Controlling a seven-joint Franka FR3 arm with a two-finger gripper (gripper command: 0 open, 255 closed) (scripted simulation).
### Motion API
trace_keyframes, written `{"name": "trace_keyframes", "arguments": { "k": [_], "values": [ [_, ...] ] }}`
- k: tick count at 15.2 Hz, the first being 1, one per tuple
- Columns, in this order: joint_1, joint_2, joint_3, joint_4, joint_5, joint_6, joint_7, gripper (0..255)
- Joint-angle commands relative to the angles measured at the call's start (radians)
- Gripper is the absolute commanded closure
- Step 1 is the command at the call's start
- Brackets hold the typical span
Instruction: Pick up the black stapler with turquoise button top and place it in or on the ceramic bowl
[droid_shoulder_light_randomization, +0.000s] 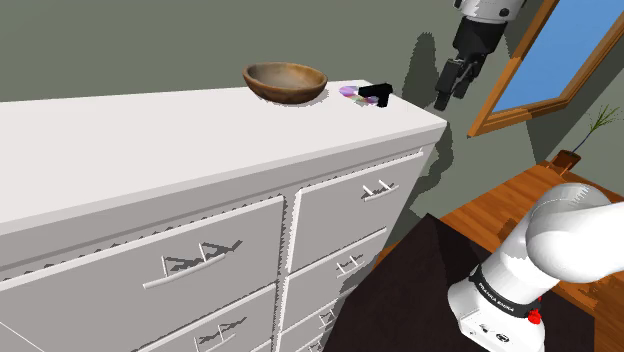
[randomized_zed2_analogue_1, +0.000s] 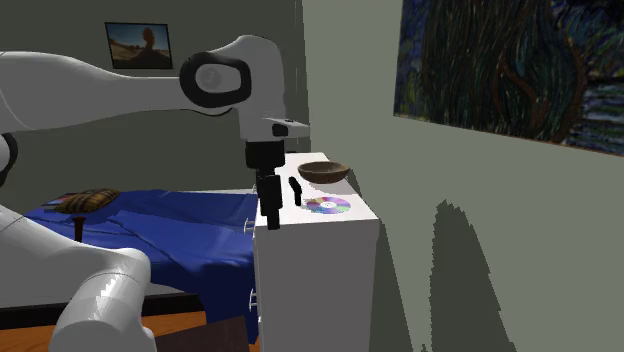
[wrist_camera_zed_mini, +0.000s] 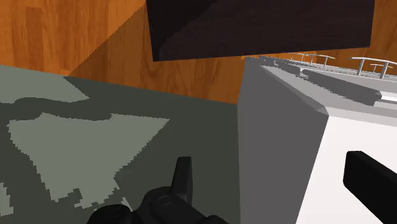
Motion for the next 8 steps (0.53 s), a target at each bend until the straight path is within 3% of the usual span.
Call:
{"name": "trace_keyframes", "arguments": {
  "k": [1, 8],
  "values": [
    [0.0, 0.0, 0.0, 0.0, 0.0, 0.0, 0.0, 0],
    [0.211, 0.226, -0.072, 0.198, -0.01, 0.037, -0.528, 0]
  ]
}}
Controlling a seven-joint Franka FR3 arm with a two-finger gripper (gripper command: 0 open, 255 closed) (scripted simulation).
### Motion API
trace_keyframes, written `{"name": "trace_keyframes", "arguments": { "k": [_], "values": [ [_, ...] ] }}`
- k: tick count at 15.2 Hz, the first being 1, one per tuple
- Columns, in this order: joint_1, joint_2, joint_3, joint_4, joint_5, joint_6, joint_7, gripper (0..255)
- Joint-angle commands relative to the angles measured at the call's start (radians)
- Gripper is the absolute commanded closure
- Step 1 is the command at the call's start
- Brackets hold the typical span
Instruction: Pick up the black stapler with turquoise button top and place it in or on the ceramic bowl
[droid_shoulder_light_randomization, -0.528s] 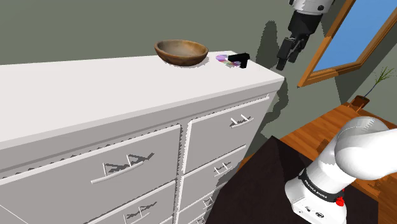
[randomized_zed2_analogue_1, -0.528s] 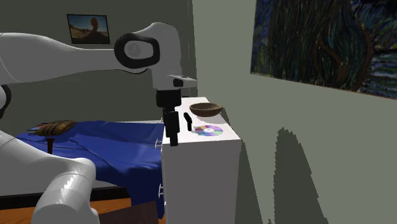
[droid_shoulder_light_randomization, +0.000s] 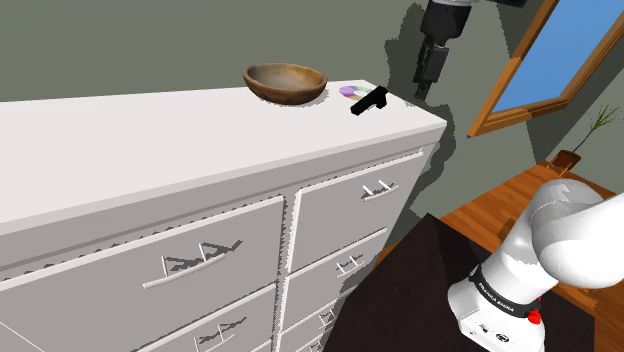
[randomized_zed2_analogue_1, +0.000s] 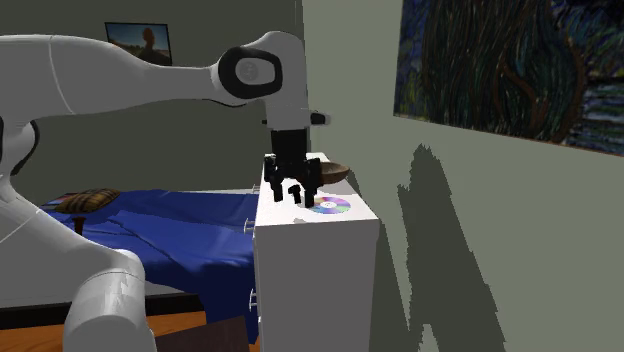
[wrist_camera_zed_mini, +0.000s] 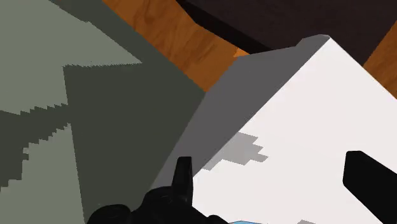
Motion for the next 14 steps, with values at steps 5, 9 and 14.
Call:
{"name": "trace_keyframes", "arguments": {
  "k": [5, 9, 14],
  "values": [
    [0.169, 0.149, -0.028, 0.162, 0.027, -0.014, -0.459, 0],
    [0.258, 0.197, -0.028, 0.231, 0.051, -0.041, -0.713, 0],
    [0.257, 0.177, -0.031, 0.144, 0.049, 0.026, -0.712, 0]
  ]
}}
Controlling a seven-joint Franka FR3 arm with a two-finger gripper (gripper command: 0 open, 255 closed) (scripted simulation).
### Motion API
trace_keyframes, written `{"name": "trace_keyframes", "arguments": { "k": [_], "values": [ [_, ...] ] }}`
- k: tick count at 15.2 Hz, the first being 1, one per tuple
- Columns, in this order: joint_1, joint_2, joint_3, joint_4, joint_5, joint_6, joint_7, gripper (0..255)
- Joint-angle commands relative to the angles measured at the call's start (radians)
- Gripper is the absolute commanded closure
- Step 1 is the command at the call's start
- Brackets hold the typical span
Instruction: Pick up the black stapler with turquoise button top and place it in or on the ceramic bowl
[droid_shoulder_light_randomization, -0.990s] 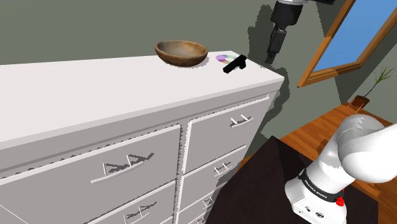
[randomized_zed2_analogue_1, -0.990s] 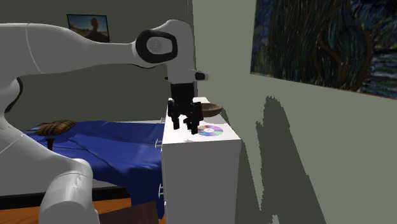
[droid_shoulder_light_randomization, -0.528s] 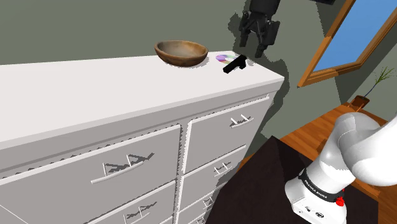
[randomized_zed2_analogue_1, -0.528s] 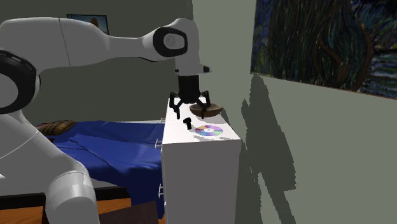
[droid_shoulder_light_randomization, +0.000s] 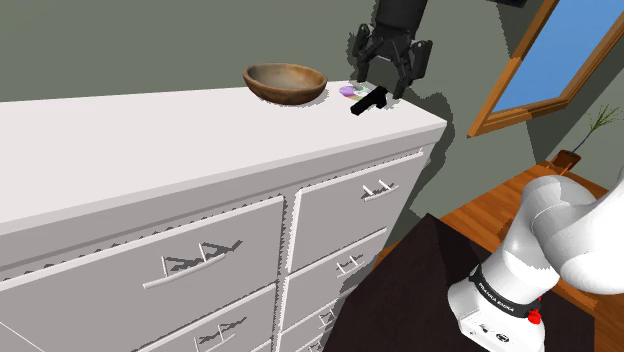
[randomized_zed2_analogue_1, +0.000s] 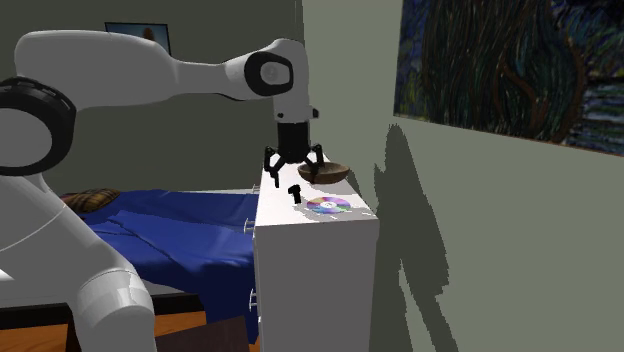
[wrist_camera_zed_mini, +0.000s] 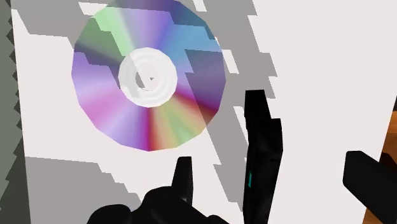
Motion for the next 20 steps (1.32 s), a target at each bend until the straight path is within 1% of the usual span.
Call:
{"name": "trace_keyframes", "arguments": {
  "k": [1, 3, 10, 11, 20],
  "values": [
    [0.0, -0.006, -0.002, -0.031, -0.001, 0.025, -0.003, 0],
    [-0.001, -0.011, -0.003, -0.056, -0.002, 0.046, -0.003, 0],
    [-0.001, -0.011, -0.003, -0.056, -0.002, 0.046, -0.003, 0],
    [-0.001, -0.011, -0.003, -0.056, -0.002, 0.046, -0.003, 255],
    [-0.001, -0.011, -0.003, -0.056, -0.002, 0.046, -0.003, 255]
  ]
}}
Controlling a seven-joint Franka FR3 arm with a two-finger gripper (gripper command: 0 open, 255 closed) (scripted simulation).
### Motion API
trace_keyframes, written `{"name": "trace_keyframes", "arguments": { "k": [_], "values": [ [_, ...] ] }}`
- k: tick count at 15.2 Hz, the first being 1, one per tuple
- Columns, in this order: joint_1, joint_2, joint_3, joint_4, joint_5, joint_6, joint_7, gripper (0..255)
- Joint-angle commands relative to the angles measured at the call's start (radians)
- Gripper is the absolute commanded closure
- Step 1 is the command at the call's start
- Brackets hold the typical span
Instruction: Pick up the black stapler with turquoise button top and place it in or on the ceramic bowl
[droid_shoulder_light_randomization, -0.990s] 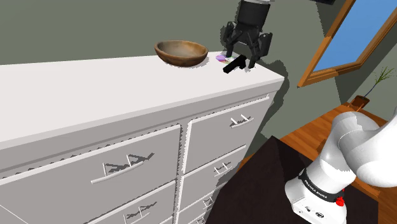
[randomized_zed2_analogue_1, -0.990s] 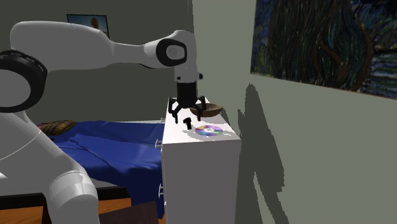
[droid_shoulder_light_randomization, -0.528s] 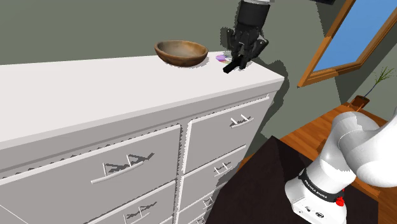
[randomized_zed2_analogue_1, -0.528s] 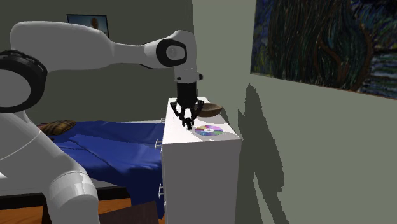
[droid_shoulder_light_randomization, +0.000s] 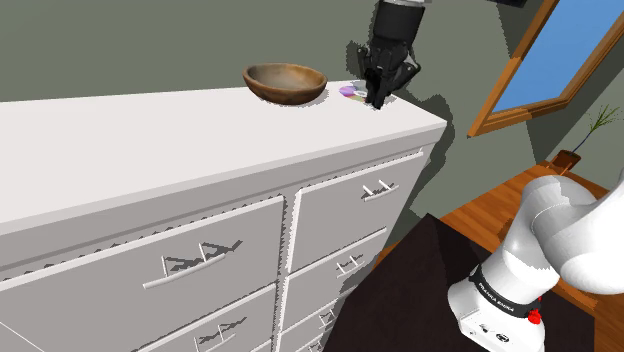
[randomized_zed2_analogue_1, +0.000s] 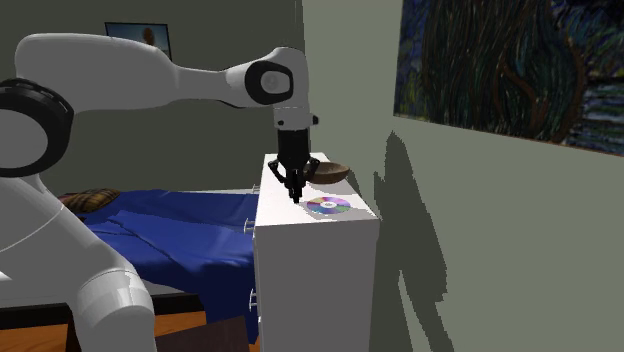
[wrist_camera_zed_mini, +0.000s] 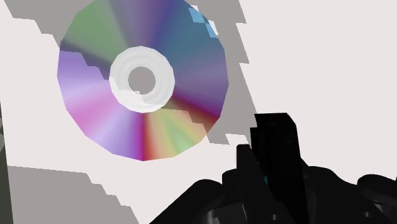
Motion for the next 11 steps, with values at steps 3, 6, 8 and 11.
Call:
{"name": "trace_keyframes", "arguments": {
  "k": [3, 6, 8, 11],
  "values": [
    [0.0, 0.011, 0.0, 0.048, 0.0, -0.039, -0.002, 255],
    [0.0, 0.022, 0.001, 0.099, 0.001, -0.079, -0.004, 255],
    [0.0, 0.031, 0.001, 0.135, 0.002, -0.106, -0.006, 255],
    [0.001, 0.045, 0.002, 0.19, 0.003, -0.146, -0.008, 255]
  ]
}}
